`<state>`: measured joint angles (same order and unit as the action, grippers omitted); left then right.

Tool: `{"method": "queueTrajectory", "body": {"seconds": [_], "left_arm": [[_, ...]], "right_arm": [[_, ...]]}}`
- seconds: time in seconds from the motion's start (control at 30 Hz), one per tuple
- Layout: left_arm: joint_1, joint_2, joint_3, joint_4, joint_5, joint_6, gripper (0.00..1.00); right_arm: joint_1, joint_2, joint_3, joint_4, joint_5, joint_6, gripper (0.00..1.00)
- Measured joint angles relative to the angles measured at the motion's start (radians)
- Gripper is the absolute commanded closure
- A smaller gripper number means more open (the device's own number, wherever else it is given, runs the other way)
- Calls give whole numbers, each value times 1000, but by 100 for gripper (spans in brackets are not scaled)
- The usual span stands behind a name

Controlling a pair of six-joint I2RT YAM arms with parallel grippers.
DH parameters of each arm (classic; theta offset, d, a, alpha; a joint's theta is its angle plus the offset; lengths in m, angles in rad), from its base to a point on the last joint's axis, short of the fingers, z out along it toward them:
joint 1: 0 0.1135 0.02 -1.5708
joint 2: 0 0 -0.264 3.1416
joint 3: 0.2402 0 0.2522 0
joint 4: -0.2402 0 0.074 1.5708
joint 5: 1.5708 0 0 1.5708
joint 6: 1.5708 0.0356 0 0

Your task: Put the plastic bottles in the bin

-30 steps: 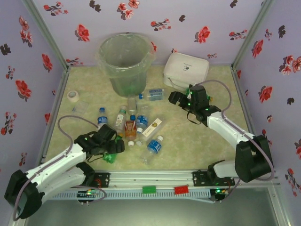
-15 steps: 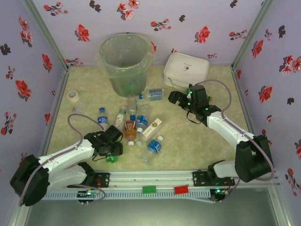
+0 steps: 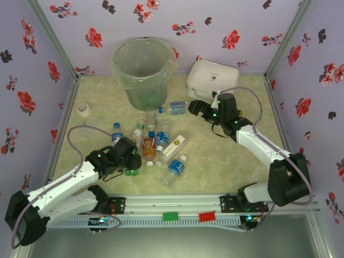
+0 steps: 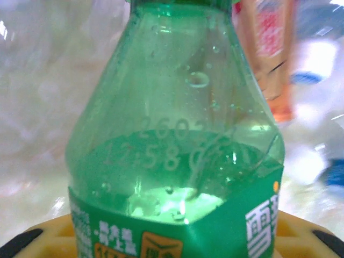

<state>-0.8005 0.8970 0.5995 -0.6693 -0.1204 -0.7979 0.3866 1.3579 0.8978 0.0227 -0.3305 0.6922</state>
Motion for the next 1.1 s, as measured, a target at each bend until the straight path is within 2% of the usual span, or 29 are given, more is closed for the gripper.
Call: {"method": "queueTrajectory", "body": {"seconds": [0.3, 0.5, 0.67, 0.9, 1.0, 1.1], "left_arm": [[0, 86, 90, 341, 55, 123, 71], [6, 219, 155, 640, 145, 215, 71], [13, 355, 195, 835, 255, 260, 71], [14, 423, 275, 937, 386, 306, 71], [14, 432, 298, 961, 423, 315, 71], [15, 441, 303, 963, 447, 320, 71]], "right_arm": [[56, 0, 45, 89, -179, -2, 6], [105, -21, 47, 133, -238, -21, 8], [122, -66, 47, 153, -280, -52, 14], [134, -76, 46, 163, -323, -76, 19], [145, -75, 46, 164, -328, -87, 25], [149, -72, 46, 175, -333, -95, 35]]}}
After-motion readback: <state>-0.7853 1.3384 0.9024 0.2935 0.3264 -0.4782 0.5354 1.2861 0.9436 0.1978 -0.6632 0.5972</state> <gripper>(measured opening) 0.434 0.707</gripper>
